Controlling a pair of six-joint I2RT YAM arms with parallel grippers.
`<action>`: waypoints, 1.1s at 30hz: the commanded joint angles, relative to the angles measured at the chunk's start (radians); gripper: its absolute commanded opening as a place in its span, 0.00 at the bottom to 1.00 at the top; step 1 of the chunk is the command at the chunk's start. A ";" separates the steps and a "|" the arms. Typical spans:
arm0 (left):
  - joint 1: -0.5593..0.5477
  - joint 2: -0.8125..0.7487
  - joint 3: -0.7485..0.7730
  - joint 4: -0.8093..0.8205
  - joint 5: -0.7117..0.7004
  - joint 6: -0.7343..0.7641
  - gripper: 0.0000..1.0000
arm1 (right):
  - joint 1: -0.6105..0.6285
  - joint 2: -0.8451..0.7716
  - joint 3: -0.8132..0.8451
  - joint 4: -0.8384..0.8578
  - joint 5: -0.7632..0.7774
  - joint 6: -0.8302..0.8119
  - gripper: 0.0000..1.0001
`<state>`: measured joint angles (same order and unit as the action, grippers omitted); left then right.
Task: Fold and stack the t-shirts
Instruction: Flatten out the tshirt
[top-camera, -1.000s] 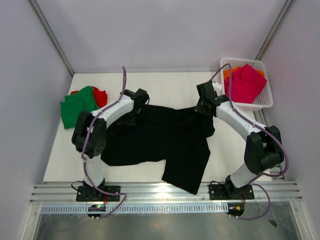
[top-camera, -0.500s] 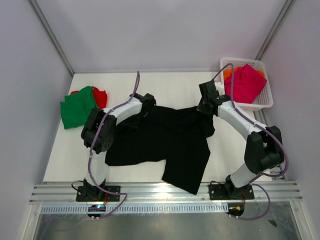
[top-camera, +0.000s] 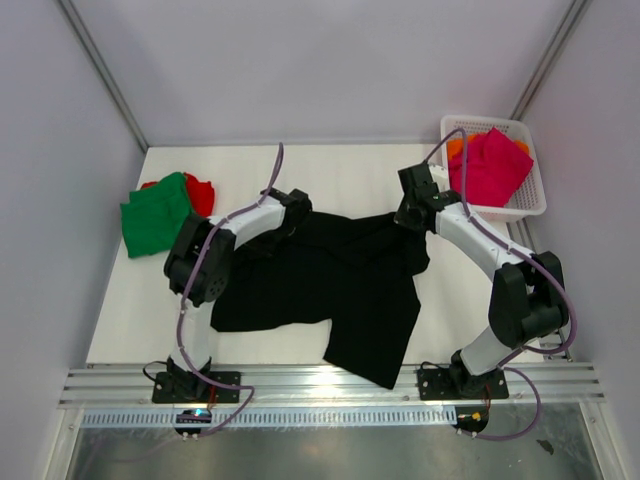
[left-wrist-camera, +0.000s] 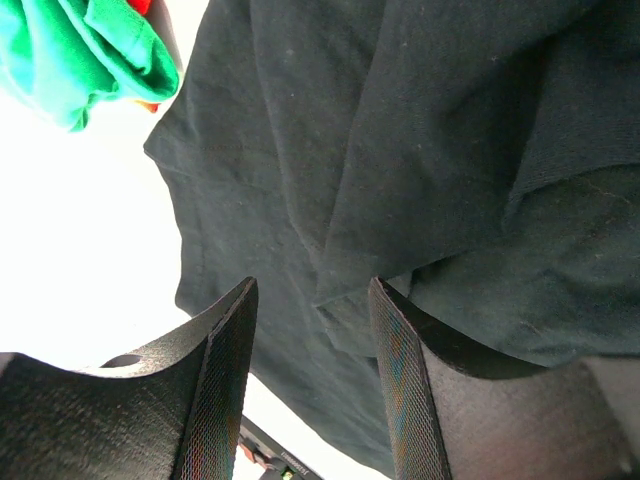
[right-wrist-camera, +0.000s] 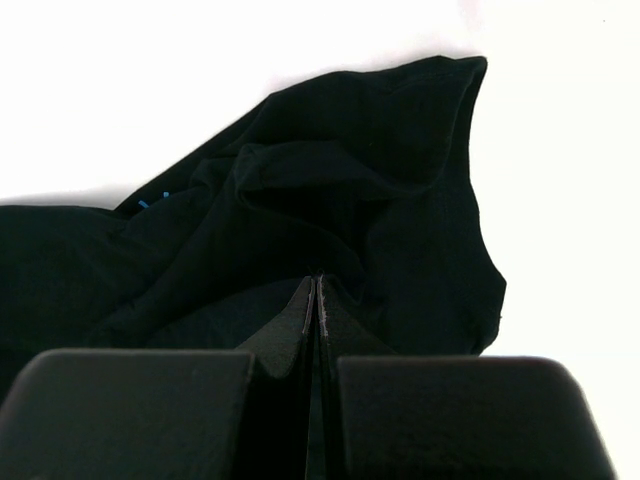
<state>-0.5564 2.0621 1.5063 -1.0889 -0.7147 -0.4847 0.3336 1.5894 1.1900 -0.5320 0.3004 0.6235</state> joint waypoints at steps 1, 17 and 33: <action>0.000 0.003 -0.012 0.012 -0.017 -0.006 0.51 | -0.016 -0.025 -0.012 0.017 0.013 -0.028 0.03; 0.032 -0.005 -0.077 0.050 0.004 -0.014 0.46 | -0.027 -0.031 -0.033 0.010 0.013 -0.036 0.03; 0.110 -0.037 -0.023 0.026 0.047 0.006 0.00 | -0.031 -0.040 -0.018 0.001 0.028 -0.039 0.03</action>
<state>-0.4465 2.0640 1.4265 -1.0389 -0.6540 -0.4854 0.3099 1.5887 1.1591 -0.5331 0.2974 0.5976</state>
